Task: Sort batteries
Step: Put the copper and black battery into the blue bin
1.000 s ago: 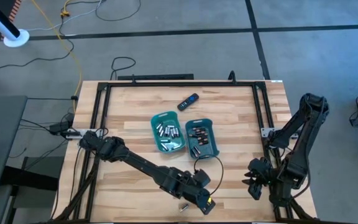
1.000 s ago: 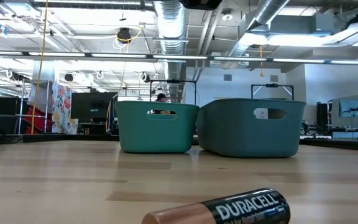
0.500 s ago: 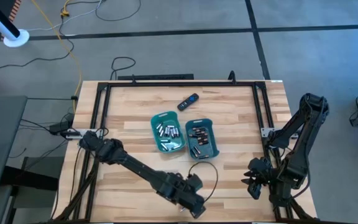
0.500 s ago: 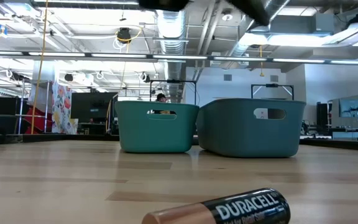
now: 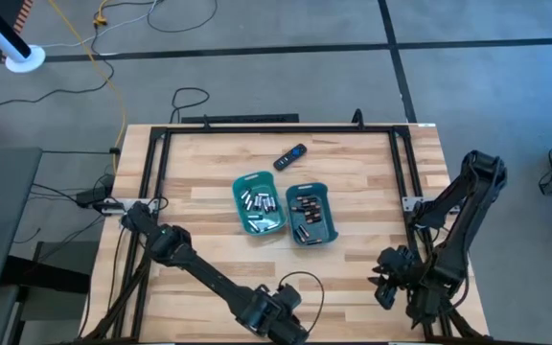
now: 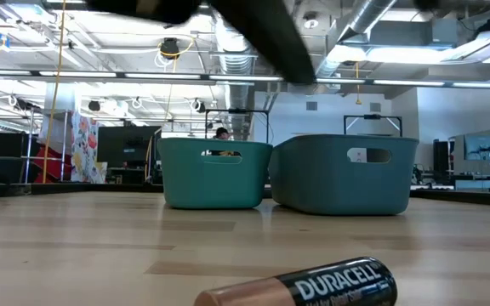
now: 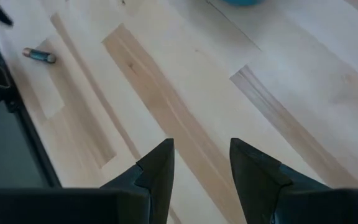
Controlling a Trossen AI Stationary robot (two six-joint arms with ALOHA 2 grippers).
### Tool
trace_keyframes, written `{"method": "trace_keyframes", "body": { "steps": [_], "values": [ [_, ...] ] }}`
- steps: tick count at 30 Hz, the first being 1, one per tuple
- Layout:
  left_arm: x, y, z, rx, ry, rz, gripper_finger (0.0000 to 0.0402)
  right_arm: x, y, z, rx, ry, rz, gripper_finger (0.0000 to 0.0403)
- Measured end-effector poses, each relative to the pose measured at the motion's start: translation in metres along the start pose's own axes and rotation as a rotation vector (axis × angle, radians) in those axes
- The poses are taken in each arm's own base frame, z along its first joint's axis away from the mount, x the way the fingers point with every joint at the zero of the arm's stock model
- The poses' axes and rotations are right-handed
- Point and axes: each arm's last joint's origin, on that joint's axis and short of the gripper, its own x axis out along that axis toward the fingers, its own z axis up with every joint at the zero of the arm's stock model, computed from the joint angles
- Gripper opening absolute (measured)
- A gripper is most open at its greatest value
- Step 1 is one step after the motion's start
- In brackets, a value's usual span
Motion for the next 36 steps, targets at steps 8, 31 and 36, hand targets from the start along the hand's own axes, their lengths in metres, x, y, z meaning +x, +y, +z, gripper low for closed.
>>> {"method": "trace_keyframes", "body": {
  "steps": [8,31,36],
  "values": [
    [0.031,0.001,-0.012,-0.024,0.077,0.008,0.0162,0.013,0.008,-0.01,0.044,0.008,0.004,0.0171],
    [0.075,0.023,-0.033,-0.019,0.197,0.208,0.0097,0.011,0.011,-0.014,0.043,0.019,0.03,0.0171],
    [0.076,0.024,-0.029,-0.089,0.19,0.214,0.0035,0.011,0.012,-0.014,0.011,0.021,0.04,0.0171]
  ]
}}
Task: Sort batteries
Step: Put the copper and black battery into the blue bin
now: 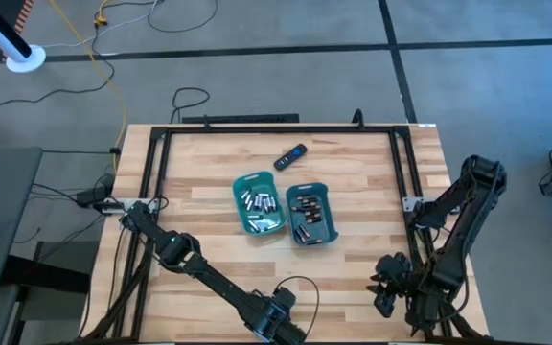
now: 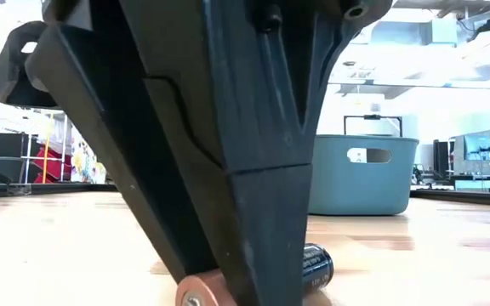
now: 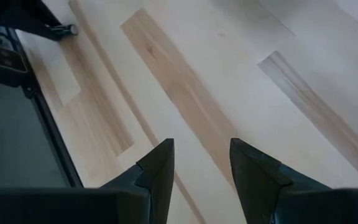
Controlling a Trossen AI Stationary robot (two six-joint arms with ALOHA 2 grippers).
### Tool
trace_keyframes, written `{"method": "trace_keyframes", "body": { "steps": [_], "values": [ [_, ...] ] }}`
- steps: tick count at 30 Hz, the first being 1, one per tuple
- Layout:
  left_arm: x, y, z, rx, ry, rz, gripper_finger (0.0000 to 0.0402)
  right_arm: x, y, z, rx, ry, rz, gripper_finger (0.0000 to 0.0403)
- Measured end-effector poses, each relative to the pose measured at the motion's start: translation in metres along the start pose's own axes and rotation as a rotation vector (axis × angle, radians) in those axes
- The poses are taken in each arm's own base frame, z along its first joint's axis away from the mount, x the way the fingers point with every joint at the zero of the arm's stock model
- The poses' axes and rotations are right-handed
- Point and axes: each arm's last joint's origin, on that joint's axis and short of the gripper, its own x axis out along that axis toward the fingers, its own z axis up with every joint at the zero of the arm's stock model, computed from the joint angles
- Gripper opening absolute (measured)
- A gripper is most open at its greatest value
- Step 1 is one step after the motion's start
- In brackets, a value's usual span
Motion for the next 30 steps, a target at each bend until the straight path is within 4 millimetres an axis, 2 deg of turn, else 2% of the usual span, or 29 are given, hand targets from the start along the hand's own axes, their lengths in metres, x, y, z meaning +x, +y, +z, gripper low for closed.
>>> {"method": "trace_keyframes", "body": {
  "steps": [3,11,16,20,24,27,30],
  "values": [
    [-0.001,-0.001,0.001,-0.02,0.0,-0.004,0.0035,0.0,0.002,0.0,-0.024,0.003,0.019,0.0171],
    [-0.02,-0.006,0.006,-0.105,-0.07,-0.058,0.0036,0.0,0.004,-0.001,-0.045,0.007,0.041,0.0171],
    [-0.053,-0.004,0.021,-0.14,-0.171,-0.103,0.0036,0.0,0.005,-0.001,-0.109,0.007,0.05,0.0171],
    [-0.078,0.001,0.036,-0.102,-0.232,-0.11,0.0036,0.0,0.005,0.0,-0.118,0.005,0.045,0.0171],
    [-0.107,0.014,0.071,-0.038,-0.306,-0.095,0.0036,0.004,0.004,0.006,-0.151,-0.006,0.011,0.0171],
    [-0.124,0.028,0.11,0.035,-0.339,-0.075,0.0036,0.008,0.001,0.014,-0.142,-0.019,-0.031,0.0171],
    [-0.126,0.046,0.157,0.148,-0.322,-0.047,0.0036,0.014,-0.003,0.024,-0.122,-0.034,-0.097,0.0171]
  ]
}}
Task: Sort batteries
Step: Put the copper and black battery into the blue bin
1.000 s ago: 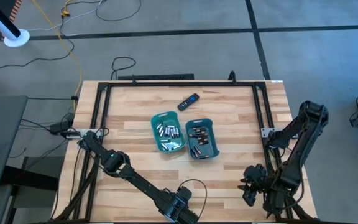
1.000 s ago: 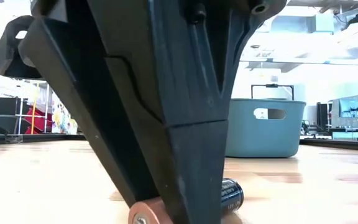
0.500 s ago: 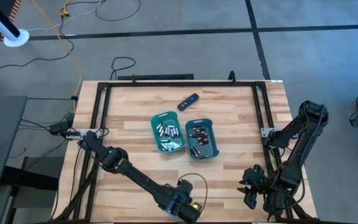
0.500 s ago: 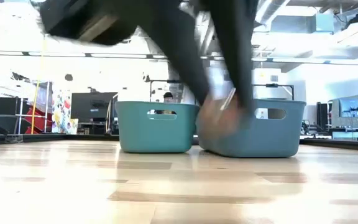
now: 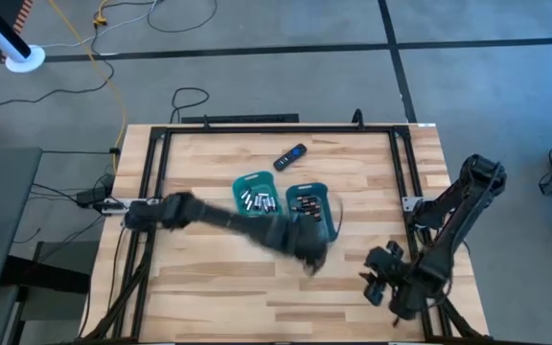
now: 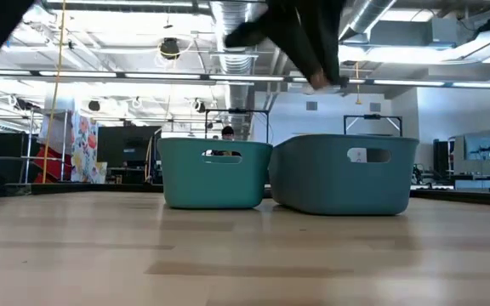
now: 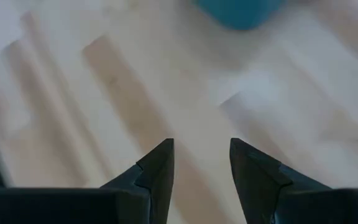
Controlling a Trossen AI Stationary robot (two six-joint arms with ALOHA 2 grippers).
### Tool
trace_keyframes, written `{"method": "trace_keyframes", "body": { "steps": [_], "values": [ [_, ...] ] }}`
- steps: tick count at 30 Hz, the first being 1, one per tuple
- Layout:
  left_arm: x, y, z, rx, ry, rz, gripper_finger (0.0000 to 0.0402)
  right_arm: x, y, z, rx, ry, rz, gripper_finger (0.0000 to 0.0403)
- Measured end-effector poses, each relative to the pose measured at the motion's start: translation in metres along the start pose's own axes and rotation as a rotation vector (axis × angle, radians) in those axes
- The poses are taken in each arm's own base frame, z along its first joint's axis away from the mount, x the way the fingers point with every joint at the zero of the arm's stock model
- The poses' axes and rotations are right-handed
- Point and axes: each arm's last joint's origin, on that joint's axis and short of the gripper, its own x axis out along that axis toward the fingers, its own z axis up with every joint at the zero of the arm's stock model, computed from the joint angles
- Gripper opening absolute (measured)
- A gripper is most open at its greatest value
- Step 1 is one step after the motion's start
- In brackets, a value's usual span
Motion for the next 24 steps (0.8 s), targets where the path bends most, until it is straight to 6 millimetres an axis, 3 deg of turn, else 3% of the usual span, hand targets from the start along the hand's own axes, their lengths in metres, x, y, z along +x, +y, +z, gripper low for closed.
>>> {"method": "trace_keyframes", "body": {
  "steps": [5,11,15,20,24],
  "values": [
    [0.027,0.048,0.068,0.131,0.043,-0.051,0.0036,0.012,-0.01,0.021,0.114,-0.021,-0.119,0.0171],
    [0.055,0.093,0.113,0.25,0.057,-0.082,0.0036,0.024,-0.015,0.041,0.246,-0.045,-0.176,0.0171],
    [0.077,0.11,0.121,0.299,0.109,-0.09,0.0036,0.03,-0.018,0.051,0.321,-0.057,-0.192,0.0171],
    [0.115,0.108,0.109,0.413,0.178,-0.082,0.0045,0.036,-0.022,0.063,0.379,-0.071,-0.215,0.0171],
    [0.125,0.111,0.108,0.405,0.184,-0.076,0.0048,0.04,-0.025,0.069,0.405,-0.078,-0.233,0.0171]
  ]
}}
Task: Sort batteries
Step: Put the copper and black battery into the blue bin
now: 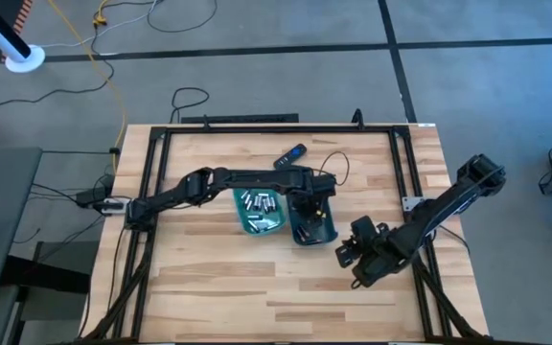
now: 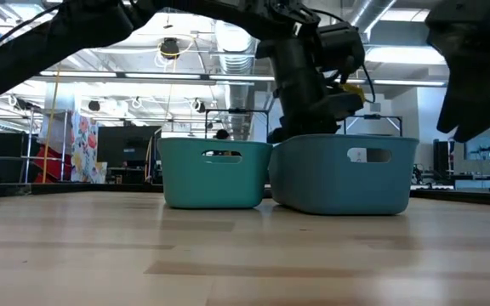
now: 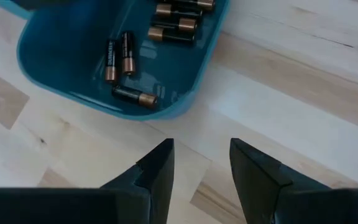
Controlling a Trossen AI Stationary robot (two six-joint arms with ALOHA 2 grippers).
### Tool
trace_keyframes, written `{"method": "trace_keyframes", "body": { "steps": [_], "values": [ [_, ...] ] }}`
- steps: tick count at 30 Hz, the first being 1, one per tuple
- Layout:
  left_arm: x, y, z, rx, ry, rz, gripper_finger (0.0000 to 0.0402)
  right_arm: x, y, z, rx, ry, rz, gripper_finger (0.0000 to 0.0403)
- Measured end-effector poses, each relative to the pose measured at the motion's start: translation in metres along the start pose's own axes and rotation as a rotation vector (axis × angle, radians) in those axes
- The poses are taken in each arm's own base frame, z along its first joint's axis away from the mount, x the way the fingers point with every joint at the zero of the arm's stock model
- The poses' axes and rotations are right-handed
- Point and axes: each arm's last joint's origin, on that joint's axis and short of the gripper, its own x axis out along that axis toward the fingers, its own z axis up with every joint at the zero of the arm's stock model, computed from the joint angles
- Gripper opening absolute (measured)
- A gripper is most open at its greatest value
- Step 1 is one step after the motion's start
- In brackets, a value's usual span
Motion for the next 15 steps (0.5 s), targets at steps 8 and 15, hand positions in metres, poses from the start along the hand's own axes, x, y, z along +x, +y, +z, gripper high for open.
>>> {"method": "trace_keyframes", "body": {
  "steps": [8,15],
  "values": [
    [-0.0013,0.0072,0.0005,-0.016,0.011,0.011,0.007,0.0034,0.001,0.0053,0.027,-0.005,-0.007,0.0171],
    [-0.0014,0.0075,0.0002,-0.036,0.014,0.012,0.0072,0.0034,0.0011,0.0048,0.027,0.013,-0.009,0.0171]
  ]
}}
